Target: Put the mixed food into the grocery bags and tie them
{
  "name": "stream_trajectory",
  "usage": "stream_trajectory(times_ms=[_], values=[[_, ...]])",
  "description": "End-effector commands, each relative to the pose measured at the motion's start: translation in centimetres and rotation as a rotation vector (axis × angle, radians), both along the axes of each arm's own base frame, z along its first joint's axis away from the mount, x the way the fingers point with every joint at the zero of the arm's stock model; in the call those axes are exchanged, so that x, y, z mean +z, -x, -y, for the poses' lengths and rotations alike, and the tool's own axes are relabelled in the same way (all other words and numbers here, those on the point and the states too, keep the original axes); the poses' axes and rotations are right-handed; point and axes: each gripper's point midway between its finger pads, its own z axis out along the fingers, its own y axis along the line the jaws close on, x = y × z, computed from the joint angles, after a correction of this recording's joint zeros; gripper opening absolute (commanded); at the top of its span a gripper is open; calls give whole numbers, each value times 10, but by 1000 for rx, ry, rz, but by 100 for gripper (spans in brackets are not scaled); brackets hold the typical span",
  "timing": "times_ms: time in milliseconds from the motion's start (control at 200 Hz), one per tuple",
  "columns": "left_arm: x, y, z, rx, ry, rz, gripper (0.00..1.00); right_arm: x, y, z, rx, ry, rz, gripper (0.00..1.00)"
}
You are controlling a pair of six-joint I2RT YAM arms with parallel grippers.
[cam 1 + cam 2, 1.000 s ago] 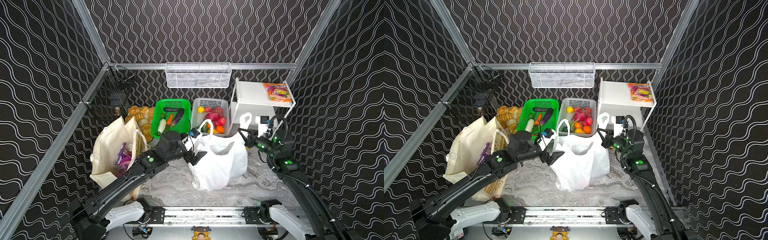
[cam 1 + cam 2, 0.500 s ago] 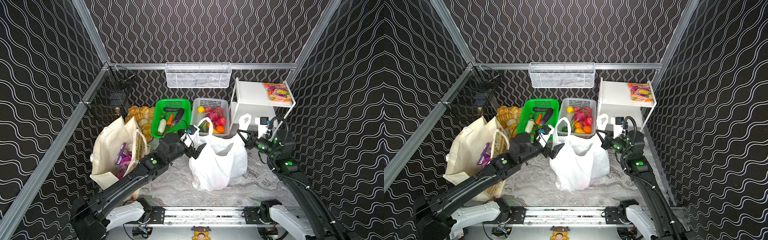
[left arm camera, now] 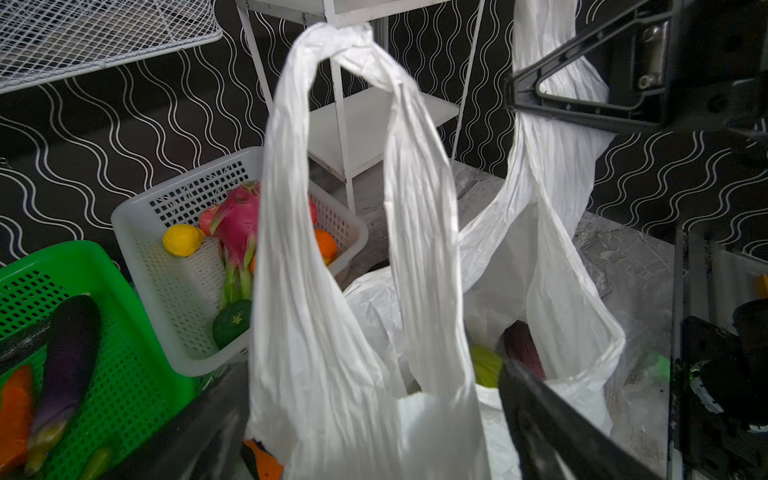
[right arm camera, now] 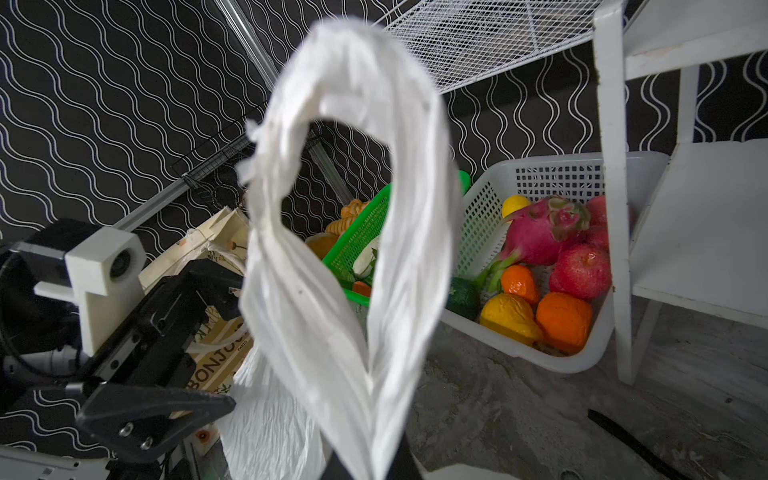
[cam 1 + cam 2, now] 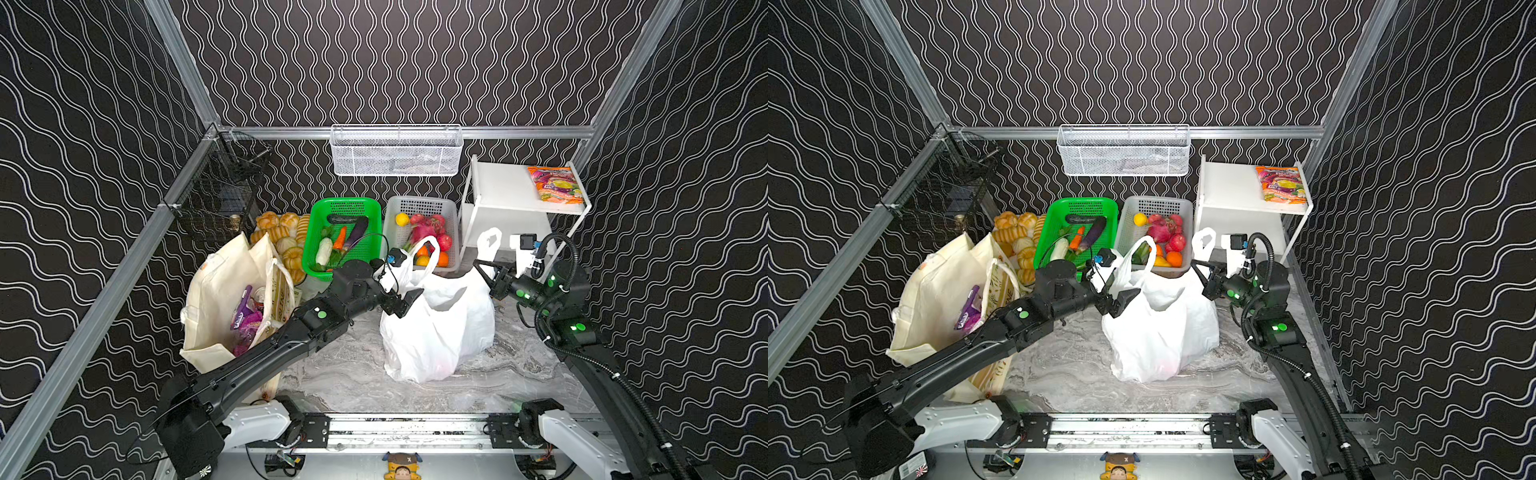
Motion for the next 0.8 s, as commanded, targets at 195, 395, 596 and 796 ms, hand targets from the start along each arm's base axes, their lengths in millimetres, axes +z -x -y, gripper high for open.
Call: stream_trajectory(times_ms=[195, 395, 596, 796], values=[[-3, -5, 0, 48, -46, 0, 69, 13, 6, -1, 9, -29, 10, 5], [-6, -5, 1, 62, -71, 19, 43, 17, 10, -1, 11, -37, 11, 6], [-5, -2, 2, 45, -76, 10, 17, 15, 13, 0, 8, -29, 4, 6], [-6, 1, 3, 33, -82, -21, 0, 11, 16, 1, 10, -10, -10, 6]])
